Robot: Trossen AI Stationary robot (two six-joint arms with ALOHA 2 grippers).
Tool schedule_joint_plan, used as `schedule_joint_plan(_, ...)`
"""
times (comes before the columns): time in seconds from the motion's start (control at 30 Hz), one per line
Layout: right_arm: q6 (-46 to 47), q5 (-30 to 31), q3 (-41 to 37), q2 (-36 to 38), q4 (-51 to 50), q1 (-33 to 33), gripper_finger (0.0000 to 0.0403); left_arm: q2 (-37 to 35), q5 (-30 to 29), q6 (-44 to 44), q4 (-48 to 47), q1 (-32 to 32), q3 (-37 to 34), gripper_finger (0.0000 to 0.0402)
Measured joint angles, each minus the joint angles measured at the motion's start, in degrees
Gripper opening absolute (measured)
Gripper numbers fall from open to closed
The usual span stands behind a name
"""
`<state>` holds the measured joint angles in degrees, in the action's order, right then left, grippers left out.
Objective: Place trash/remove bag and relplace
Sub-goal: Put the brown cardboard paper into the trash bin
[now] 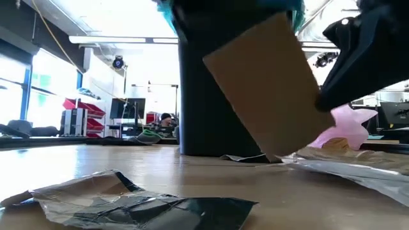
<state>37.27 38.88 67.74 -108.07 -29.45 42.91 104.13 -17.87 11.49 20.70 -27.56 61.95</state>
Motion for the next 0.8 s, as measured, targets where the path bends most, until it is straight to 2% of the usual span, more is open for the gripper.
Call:
schedule_joint_plan(0.23,-0.2,2.5,6.0,0.0,-7.4,0.7,0.0001,-10.5,-8.3,-3.2,-11.0,-3.3,0.0,0.0142)
schedule_joint_plan(0.4,-1.9,4.8,12.1,0.0,-13.8,0.8,0.0000,-15.1,-15.7,-2.4,-19.9,-6.2,0.0,0.0142)
schedule_joint_plan(0.53,-4.8,8.1,18.7,0.0,-18.2,0.8,0.0000,-16.0,-18.9,0.3,-24.3,-8.0,0.0,0.0142)
schedule_joint_plan(0.8,-14.1,15.5,34.3,0.0,-25.9,0.1,0.0000,-14.0,-20.1,4.2,-26.7,-9.9,0.0,0.0142)
